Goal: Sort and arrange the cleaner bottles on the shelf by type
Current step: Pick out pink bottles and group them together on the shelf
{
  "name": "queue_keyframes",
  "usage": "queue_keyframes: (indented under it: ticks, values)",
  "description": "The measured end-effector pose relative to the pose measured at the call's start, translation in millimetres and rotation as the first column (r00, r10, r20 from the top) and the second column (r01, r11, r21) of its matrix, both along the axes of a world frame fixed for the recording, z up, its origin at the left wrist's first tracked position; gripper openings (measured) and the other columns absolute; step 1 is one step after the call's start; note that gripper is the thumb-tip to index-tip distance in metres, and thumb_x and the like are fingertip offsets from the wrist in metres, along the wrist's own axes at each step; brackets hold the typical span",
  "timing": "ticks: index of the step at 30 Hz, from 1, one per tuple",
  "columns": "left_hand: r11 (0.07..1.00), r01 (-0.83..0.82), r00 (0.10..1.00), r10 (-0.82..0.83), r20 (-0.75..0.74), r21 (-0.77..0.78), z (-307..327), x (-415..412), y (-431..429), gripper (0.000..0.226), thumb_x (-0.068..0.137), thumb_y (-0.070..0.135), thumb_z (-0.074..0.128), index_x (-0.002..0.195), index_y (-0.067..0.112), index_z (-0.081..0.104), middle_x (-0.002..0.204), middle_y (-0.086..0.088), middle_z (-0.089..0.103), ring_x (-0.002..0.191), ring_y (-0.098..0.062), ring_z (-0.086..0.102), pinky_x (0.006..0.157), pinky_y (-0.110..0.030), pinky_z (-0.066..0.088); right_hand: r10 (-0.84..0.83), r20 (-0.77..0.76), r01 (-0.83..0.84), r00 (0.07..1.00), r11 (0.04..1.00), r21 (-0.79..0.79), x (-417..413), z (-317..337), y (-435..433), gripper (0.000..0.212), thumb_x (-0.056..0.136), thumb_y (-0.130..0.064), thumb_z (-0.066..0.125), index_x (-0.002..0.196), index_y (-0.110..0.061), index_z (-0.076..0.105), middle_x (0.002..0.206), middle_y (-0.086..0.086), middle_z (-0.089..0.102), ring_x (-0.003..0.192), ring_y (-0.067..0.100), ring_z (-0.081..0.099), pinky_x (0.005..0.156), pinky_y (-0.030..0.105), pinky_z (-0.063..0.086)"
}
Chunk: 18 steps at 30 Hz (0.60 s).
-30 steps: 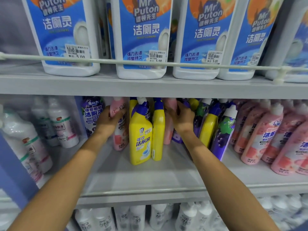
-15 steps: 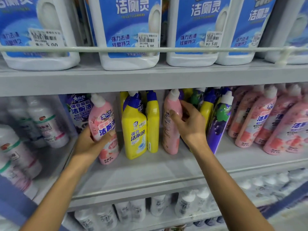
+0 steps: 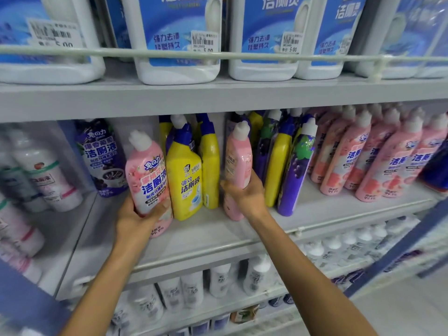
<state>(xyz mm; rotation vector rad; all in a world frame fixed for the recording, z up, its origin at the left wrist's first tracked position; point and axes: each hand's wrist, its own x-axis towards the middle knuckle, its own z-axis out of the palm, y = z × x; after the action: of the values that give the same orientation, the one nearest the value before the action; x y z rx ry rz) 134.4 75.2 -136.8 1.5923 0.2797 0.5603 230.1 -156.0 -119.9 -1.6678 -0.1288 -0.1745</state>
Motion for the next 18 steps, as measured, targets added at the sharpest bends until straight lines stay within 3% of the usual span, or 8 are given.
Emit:
queue_keyframes:
  ticks: [3,6,10,16,18]
  values:
    - [0.999,-0.036,0.999,0.036,0.03,0.009,2.9,-11.6,-11.3,0.033,0.078,0.005,0.085,0.105,0.019,0.07,0.091,0.014,0.079,0.083,-0.002,0.075,0.079,-0.032,0.06,-0.034,0.045,0.035,0.998,0.999,-0.014,-9.1,3.1,-3.4,0.048,0.07,-0.031,0.079,0.114,-0.017,0.066,0.101,0.001,0.076,0.092,0.021,0.074,0.083,0.047,0.062]
    - [0.997,0.01,0.998,-0.014,0.058,0.078,4.5,-26.9,-25.6,0.039,0.079,0.006,0.086,0.114,0.012,0.07,0.103,0.002,0.079,0.095,-0.016,0.076,0.082,-0.038,0.061,-0.032,0.125,0.037,0.992,0.999,-0.037,-19.8,12.9,-15.0,0.04,0.076,-0.019,0.078,0.113,-0.013,0.066,0.095,-0.001,0.076,0.085,0.015,0.073,0.077,0.041,0.062]
    - [0.991,0.095,0.991,-0.104,0.09,0.093,20.5,-32.8,-60.9,0.042,0.081,0.002,0.083,0.119,0.009,0.068,0.105,0.004,0.079,0.096,-0.014,0.076,0.081,-0.027,0.062,-0.026,0.215,0.023,0.976,1.0,0.018,-39.1,36.7,-31.4,0.033,0.073,-0.018,0.074,0.103,-0.005,0.067,0.082,0.002,0.073,0.071,0.012,0.068,0.063,0.032,0.057]
    - [0.968,0.237,0.961,-0.247,0.126,0.087,50.0,-26.4,-138.7,0.042,0.083,0.001,0.081,0.122,0.009,0.067,0.107,0.003,0.079,0.098,-0.013,0.076,0.082,-0.022,0.059,-0.005,0.228,0.002,0.974,1.0,0.016,-64.2,51.0,-85.0,0.034,0.078,-0.03,0.081,0.103,-0.013,0.067,0.087,0.002,0.075,0.079,0.024,0.071,0.072,0.049,0.061]
    - [0.952,0.293,0.944,-0.303,0.128,0.091,55.6,-25.0,-171.1,0.042,0.082,0.0,0.081,0.121,0.008,0.068,0.107,0.002,0.079,0.098,-0.013,0.076,0.083,-0.023,0.059,-0.012,0.246,0.003,0.969,0.999,0.036,-70.3,55.3,-113.2,0.029,0.082,-0.019,0.083,0.107,-0.013,0.068,0.092,-0.002,0.077,0.085,0.017,0.073,0.076,0.042,0.061]
